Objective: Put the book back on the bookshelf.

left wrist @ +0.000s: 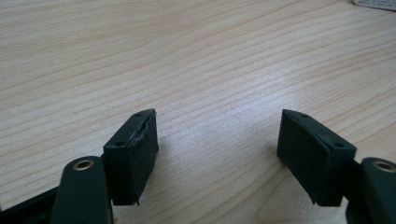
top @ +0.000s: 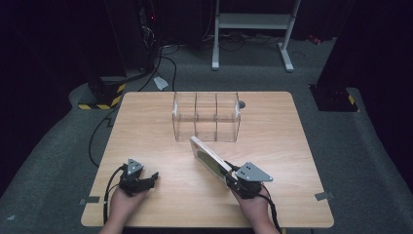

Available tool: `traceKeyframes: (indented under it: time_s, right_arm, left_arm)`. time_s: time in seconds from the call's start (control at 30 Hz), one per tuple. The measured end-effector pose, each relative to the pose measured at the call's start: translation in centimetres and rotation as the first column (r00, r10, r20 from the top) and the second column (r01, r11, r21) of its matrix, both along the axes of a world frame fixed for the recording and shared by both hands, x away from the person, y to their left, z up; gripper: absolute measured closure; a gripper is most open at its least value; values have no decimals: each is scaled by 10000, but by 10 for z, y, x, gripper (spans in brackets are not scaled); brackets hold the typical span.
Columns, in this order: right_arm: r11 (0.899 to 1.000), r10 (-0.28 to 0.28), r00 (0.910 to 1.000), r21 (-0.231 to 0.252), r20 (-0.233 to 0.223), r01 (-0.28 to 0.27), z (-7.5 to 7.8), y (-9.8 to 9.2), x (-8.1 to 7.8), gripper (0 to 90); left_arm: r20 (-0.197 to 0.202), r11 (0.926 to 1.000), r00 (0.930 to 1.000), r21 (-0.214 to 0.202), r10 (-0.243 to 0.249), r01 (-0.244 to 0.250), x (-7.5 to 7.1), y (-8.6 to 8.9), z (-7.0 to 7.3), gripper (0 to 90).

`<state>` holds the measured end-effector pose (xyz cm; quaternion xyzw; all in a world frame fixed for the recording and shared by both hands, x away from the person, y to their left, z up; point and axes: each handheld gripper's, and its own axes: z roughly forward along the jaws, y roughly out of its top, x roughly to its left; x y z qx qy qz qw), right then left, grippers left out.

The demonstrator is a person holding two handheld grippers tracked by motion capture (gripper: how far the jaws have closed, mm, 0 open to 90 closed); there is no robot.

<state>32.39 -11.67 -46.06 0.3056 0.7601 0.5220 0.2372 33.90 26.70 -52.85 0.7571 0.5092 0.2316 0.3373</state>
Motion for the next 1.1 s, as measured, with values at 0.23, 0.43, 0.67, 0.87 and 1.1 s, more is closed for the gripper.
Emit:
traceKeyframes:
  time_s: [0.23,0.43,0.67,0.87,1.1]
  right_arm:
    - [9999,-129,9999,47,113,128,4,-3,-1,750]
    - [9987,-487,9987,156,174,484,8,-11,-2,751]
    - [9937,-1090,9935,308,331,1080,14,-26,-4,753]
    - [9847,-1692,9851,463,292,1678,19,-40,-3,753]
    - [9661,-2545,9658,580,496,2516,25,-51,1,753]
  left_arm:
    - [3,10000,10000,-13,12,-12,-1,0,0,268]
    - [4,10000,10000,-17,2,-2,0,0,0,267]
    - [-2,10000,10000,-28,-45,45,0,0,0,267]
    - [6,10000,10000,-30,-65,65,0,0,0,267]
    - [18,9999,9999,44,-139,139,0,0,0,266]
